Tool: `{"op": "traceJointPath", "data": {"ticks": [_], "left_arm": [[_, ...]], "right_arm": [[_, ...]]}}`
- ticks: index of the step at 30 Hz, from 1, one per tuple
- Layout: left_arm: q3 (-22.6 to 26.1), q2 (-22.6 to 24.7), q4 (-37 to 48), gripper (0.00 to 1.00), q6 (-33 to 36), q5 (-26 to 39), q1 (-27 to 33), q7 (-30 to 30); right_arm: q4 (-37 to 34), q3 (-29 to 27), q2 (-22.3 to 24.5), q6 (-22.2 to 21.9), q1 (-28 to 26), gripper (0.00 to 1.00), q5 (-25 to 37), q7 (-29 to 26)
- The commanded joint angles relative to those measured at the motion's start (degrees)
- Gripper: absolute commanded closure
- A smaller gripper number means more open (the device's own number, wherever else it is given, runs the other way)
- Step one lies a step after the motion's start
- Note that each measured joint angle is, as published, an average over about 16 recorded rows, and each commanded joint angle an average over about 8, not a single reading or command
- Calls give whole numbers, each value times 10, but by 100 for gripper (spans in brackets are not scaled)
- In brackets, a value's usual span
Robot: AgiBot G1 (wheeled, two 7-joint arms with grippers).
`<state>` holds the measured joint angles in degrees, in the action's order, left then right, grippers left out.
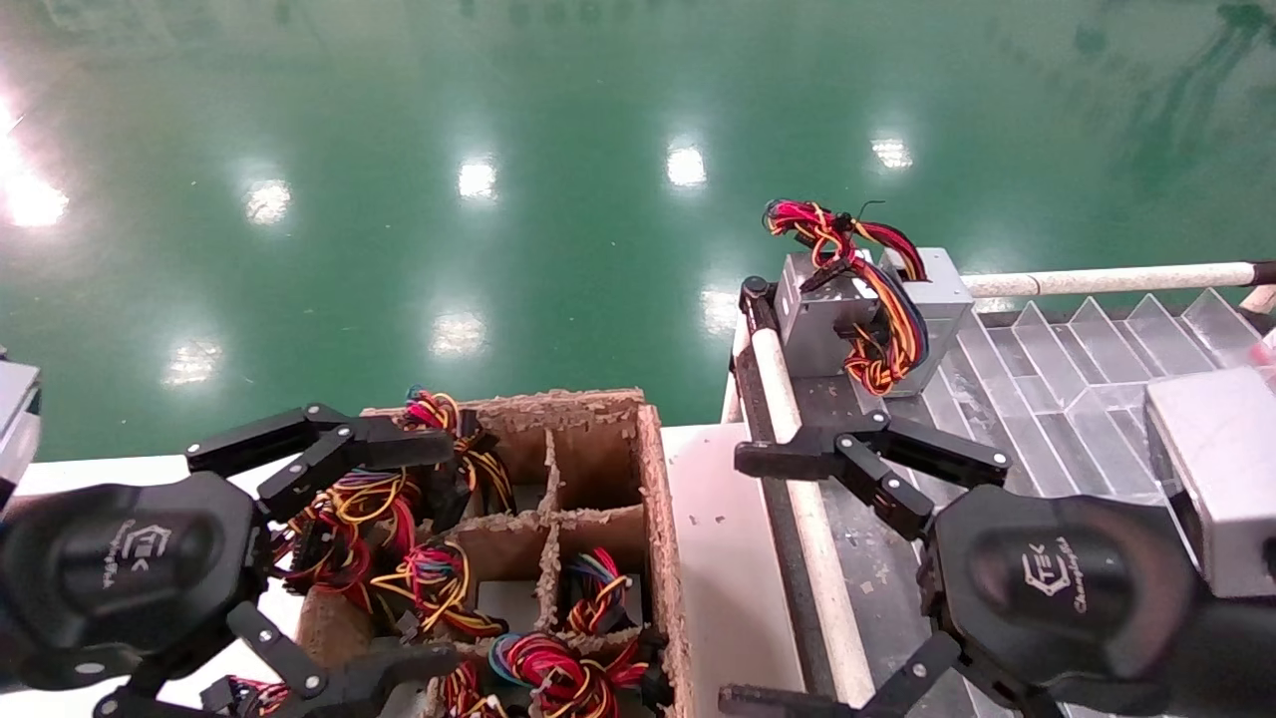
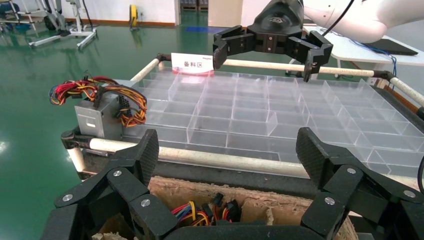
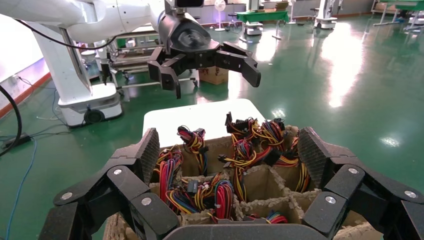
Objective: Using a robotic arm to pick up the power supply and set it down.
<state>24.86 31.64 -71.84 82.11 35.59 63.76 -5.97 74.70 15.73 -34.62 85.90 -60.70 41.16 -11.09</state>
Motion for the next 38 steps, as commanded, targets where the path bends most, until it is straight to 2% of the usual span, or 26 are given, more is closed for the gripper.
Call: {"op": "traceJointPath", "data": {"ticks": [1, 38], "left_arm": [[0, 0, 0, 0, 0, 0, 0, 0], [0, 0, 0, 0, 0, 0, 0, 0]], "right_arm": [[-3, 1, -1, 0, -2, 0, 2, 1], [-13, 3, -4, -3, -9, 0, 8, 4]]}}
